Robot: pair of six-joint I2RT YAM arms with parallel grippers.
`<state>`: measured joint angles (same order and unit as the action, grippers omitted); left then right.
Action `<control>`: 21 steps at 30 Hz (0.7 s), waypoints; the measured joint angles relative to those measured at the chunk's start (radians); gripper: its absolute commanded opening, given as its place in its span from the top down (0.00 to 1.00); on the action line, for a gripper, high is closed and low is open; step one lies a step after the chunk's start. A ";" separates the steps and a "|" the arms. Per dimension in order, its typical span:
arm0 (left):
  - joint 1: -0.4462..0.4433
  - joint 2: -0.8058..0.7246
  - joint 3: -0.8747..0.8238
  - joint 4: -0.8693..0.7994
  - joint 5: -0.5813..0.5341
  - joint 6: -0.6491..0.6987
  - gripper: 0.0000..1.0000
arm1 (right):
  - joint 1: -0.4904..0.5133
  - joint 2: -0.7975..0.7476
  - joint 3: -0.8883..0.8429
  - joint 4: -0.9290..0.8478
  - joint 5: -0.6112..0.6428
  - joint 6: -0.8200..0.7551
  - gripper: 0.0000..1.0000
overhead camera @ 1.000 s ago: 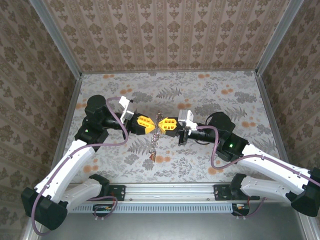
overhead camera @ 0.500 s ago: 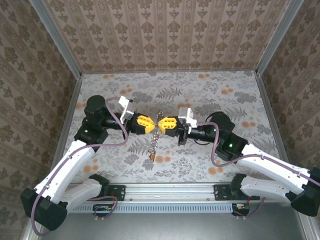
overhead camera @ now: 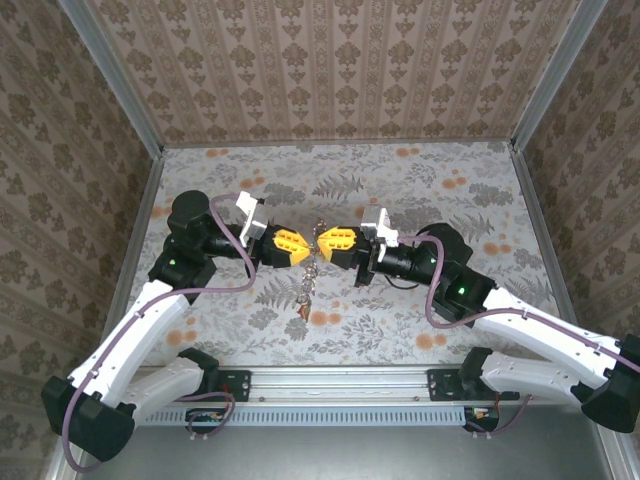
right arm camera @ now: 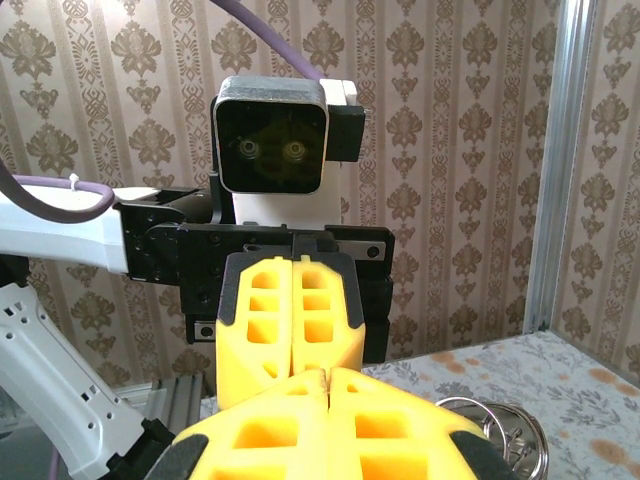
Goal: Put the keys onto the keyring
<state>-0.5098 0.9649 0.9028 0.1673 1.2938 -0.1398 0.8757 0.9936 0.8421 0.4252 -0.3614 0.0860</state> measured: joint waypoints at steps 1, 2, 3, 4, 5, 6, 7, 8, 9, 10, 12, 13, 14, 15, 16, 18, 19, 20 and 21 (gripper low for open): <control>0.000 0.000 0.000 0.003 0.000 0.000 1.00 | 0.001 0.000 -0.001 0.006 0.000 0.000 1.00; 0.000 0.000 0.000 0.006 0.000 -0.001 1.00 | 0.003 0.000 -0.004 0.014 0.000 0.000 1.00; 0.000 0.000 0.000 0.009 0.000 -0.004 1.00 | 0.008 0.000 -0.008 0.026 0.000 -0.003 1.00; 0.000 0.000 0.000 0.013 0.000 -0.005 1.00 | 0.013 0.000 -0.013 0.037 0.000 -0.005 1.00; 0.000 0.000 0.000 0.015 0.000 -0.007 1.00 | 0.019 0.000 -0.018 0.044 0.000 -0.008 1.00; 0.000 0.000 0.000 0.018 0.000 -0.008 1.00 | 0.027 0.000 -0.022 0.045 0.000 -0.013 1.00; 0.000 0.000 0.000 0.021 0.000 -0.011 1.00 | 0.033 0.000 -0.024 0.047 0.000 -0.020 1.00; 0.000 0.000 0.000 0.021 0.000 -0.011 1.00 | 0.039 0.000 -0.025 0.048 0.000 -0.026 1.00; 0.000 0.000 0.000 0.021 0.000 -0.014 1.00 | 0.043 0.000 -0.026 0.051 0.000 -0.033 1.00; 0.000 0.000 0.000 0.021 0.000 -0.016 1.00 | 0.047 0.000 -0.026 0.051 0.000 -0.038 1.00; 0.000 0.000 0.000 0.022 0.000 -0.019 1.00 | 0.050 0.000 -0.029 0.056 0.003 -0.047 1.00; 0.000 0.000 0.000 0.022 0.000 -0.019 1.00 | 0.050 0.000 -0.031 0.061 0.005 -0.052 1.00; 0.000 0.000 0.000 0.021 0.000 -0.019 1.00 | 0.050 0.000 -0.033 0.066 0.008 -0.056 1.00; 0.000 0.000 0.000 0.022 0.000 -0.019 1.00 | 0.050 0.000 -0.034 0.067 0.013 -0.059 1.00; 0.000 0.000 0.000 0.022 0.000 -0.019 1.00 | 0.050 0.000 -0.035 0.068 0.018 -0.061 1.00; 0.000 0.000 0.000 0.022 0.000 -0.019 1.00 | 0.050 0.000 -0.041 0.075 0.030 -0.066 1.00; 0.000 0.000 0.000 0.022 0.000 -0.019 1.00 | 0.051 -0.002 -0.045 0.077 0.037 -0.069 1.00; 0.000 0.000 0.000 0.022 0.000 -0.020 1.00 | 0.052 -0.002 -0.048 0.078 0.042 -0.073 1.00; 0.000 0.000 0.000 0.022 0.000 -0.022 1.00 | 0.052 -0.002 -0.048 0.080 0.045 -0.080 1.00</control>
<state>-0.5095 0.9649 0.9028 0.1890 1.2938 -0.1616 0.9276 0.9916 0.7940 0.5053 -0.3168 0.0063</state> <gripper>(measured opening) 0.042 0.049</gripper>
